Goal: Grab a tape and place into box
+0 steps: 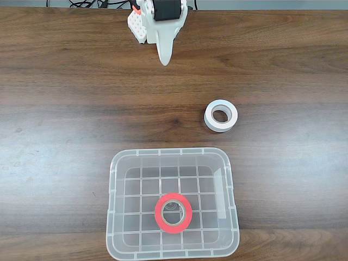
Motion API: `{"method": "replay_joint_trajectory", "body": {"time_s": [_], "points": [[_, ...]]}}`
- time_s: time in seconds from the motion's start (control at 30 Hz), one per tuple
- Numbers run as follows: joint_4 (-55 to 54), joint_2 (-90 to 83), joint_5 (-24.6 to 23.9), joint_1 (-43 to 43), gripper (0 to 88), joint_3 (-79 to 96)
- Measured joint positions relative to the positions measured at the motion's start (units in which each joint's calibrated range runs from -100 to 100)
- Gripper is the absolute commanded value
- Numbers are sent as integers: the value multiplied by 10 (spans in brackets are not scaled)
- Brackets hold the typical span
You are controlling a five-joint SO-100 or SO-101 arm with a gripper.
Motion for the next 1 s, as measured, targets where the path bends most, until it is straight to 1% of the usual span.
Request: {"method": "replay_joint_trajectory", "body": {"time_s": [0.1,0.17,0.33,0.4,0.53,0.67,1.0], "points": [[-101,-82,4,2,12,178],[-146,-138,6,4,11,277],[-175,-290,5,4,17,441],[-174,-351,-5,4,17,482],[-147,-435,-26,4,11,514],[-131,-437,-30,4,11,535],[-131,-437,-32,4,12,541]]}}
